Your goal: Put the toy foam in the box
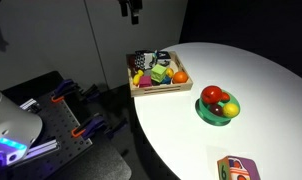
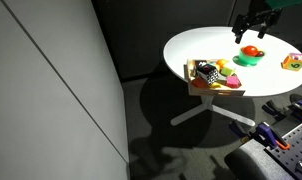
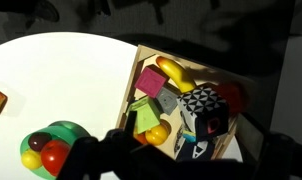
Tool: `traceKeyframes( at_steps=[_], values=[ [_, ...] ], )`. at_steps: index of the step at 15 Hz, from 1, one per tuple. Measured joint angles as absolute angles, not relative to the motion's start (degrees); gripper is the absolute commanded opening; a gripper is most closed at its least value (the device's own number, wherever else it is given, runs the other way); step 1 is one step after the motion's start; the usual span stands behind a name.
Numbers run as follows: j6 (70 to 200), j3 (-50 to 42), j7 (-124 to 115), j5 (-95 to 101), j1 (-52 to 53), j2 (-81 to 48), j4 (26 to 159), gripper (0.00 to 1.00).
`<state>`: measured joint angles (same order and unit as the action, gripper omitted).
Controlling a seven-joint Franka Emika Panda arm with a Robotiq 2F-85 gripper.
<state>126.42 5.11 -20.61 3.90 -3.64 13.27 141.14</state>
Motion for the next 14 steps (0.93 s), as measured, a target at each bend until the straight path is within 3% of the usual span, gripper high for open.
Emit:
traceKeyframes(
  at_steps=[14],
  values=[
    [135.36, -5.90, -21.21, 4.83, -7.01, -2.92, 133.91, 1.00]
  ],
)
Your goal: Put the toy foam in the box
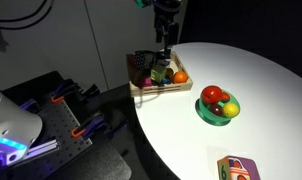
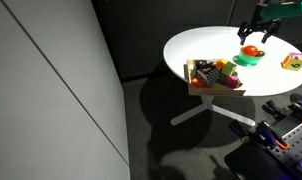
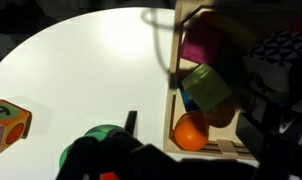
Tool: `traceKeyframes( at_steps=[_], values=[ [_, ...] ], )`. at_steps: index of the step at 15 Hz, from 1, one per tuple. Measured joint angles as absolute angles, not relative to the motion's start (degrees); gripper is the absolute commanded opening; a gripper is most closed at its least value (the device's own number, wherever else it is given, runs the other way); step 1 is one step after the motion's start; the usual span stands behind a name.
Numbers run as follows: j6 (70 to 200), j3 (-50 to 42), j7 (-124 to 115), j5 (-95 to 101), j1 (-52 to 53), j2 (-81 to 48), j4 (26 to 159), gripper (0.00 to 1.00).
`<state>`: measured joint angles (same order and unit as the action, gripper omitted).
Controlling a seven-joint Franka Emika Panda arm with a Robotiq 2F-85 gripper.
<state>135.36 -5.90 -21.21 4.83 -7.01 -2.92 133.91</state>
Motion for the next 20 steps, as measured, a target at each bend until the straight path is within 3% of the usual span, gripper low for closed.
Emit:
traceKeyframes(
  at_steps=[13, 20],
  values=[
    [140.50, -18.23, -36.17, 23.73, -9.02, -10.20, 133.51, 1.00],
    [140.54, -19.47, -38.73, 26.17, -9.00, -10.70, 133.51, 1.00]
  ],
)
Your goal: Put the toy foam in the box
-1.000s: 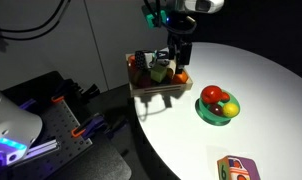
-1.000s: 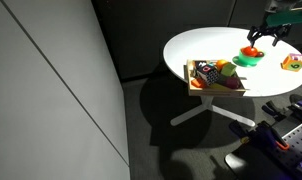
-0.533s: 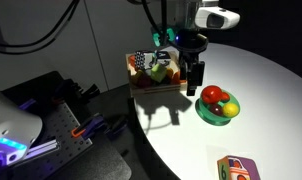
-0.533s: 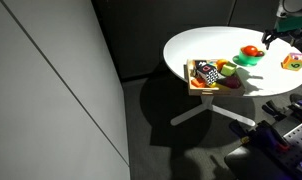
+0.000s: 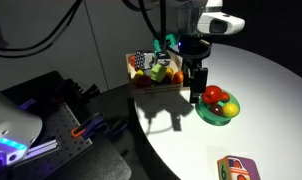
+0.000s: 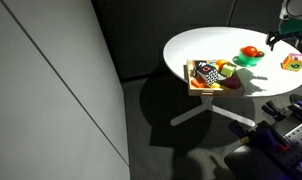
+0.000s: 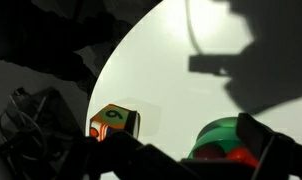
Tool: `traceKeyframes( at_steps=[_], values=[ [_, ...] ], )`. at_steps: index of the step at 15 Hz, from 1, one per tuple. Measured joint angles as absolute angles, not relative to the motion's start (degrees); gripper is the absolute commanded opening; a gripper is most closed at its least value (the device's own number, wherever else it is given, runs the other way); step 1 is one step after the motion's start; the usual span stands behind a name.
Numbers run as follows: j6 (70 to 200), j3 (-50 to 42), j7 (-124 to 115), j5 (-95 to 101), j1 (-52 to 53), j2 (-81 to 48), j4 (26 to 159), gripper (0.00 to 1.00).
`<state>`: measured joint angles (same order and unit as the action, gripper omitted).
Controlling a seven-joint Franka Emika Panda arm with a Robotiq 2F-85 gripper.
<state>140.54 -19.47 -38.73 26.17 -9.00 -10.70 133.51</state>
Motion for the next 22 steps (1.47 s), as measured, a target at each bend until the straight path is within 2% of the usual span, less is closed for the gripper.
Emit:
traceKeyframes(
  at_steps=[12, 22],
  values=[
    [140.53, -19.79, -38.69, 25.64, -9.57, -11.78, 133.20, 1.00],
    [140.53, -22.64, -37.90, 22.23, -12.70, -20.37, 126.67, 1.00]
  ],
)
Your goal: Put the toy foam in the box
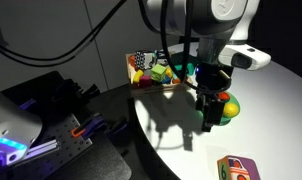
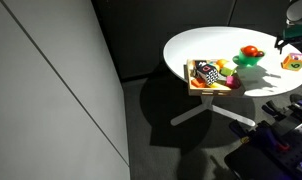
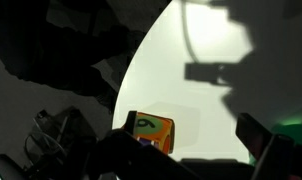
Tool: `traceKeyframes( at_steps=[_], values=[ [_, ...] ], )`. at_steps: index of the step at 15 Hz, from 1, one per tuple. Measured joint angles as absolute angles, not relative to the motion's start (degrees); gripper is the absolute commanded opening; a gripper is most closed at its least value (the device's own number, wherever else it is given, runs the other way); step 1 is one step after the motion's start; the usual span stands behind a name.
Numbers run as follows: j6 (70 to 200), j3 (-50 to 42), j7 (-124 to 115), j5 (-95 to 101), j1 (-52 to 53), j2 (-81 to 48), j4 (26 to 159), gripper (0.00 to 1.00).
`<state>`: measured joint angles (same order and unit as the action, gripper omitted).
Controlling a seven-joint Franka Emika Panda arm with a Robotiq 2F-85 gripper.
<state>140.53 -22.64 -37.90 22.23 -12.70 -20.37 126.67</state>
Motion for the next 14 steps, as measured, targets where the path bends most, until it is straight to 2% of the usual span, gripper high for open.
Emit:
traceKeyframes(
  at_steps=[14],
  values=[
    [140.53, -24.23, -31.89, 5.67, -18.89, -33.30, 112.87, 1.00]
  ],
)
